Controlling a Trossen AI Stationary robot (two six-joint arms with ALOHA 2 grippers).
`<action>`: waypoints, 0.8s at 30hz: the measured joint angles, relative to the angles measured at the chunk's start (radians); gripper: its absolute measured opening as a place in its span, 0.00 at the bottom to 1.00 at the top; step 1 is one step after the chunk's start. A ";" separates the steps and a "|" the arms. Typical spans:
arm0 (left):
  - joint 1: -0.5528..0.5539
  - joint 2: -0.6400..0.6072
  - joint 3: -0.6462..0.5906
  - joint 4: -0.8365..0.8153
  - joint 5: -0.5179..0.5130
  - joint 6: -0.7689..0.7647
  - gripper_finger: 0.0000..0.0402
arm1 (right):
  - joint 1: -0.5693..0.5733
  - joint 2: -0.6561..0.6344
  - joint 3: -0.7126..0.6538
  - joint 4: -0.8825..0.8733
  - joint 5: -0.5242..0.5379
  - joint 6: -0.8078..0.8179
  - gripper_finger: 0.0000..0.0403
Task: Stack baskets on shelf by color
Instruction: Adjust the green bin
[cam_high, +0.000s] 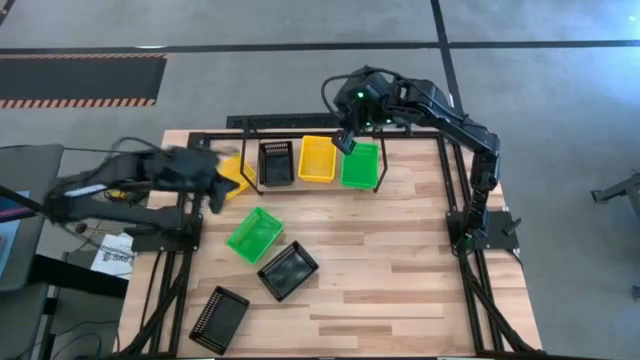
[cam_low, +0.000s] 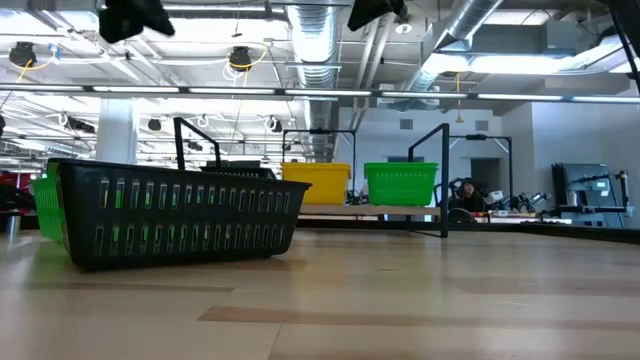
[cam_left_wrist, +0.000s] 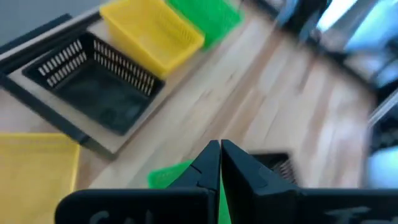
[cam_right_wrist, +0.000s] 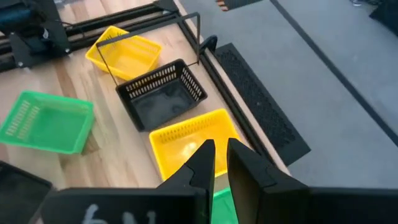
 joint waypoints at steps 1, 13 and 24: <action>-0.042 0.038 0.012 -0.029 -0.039 0.003 0.00 | -0.005 -0.005 0.000 0.003 0.000 -0.006 0.16; -0.259 0.229 0.042 -0.338 -0.178 -0.385 0.00 | 0.034 -0.262 0.001 0.049 -0.005 -0.008 0.10; -0.277 0.367 0.033 -0.363 -0.178 -0.699 0.00 | 0.216 -0.465 0.003 0.040 -0.005 -0.005 0.05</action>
